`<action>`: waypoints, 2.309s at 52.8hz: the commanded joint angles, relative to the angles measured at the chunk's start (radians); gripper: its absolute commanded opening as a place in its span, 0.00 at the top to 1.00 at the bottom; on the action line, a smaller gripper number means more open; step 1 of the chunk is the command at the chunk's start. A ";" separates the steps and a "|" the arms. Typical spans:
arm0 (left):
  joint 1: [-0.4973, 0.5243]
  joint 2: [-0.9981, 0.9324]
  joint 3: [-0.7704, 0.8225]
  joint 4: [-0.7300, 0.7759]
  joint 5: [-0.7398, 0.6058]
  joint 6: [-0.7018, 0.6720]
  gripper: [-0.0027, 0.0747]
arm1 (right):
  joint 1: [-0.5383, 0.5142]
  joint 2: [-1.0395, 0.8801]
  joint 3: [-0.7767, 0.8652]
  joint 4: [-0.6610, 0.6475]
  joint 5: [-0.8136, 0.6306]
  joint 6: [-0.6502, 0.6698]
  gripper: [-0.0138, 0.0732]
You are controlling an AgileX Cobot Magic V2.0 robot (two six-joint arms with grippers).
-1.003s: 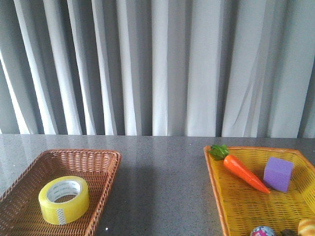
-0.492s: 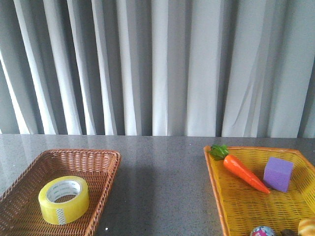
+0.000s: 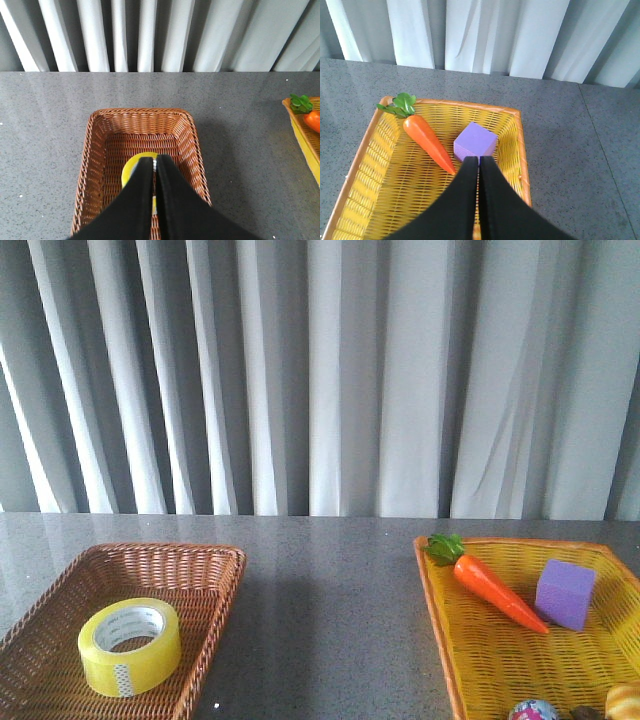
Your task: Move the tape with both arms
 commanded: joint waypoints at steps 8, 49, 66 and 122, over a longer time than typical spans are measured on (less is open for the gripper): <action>-0.002 -0.344 0.407 0.054 -0.449 0.033 0.97 | -0.006 -0.019 -0.024 -0.011 -0.070 0.001 0.85; 0.001 -1.277 1.895 0.076 -1.197 0.080 0.97 | -0.006 -0.019 -0.024 -0.011 -0.069 0.001 0.85; 0.034 -1.277 1.895 0.067 -1.199 0.102 0.97 | -0.006 -0.019 -0.024 -0.011 -0.069 0.001 0.85; 0.034 -1.276 1.894 0.067 -1.202 0.102 0.97 | -0.006 -0.174 0.124 0.051 -0.079 -0.004 0.85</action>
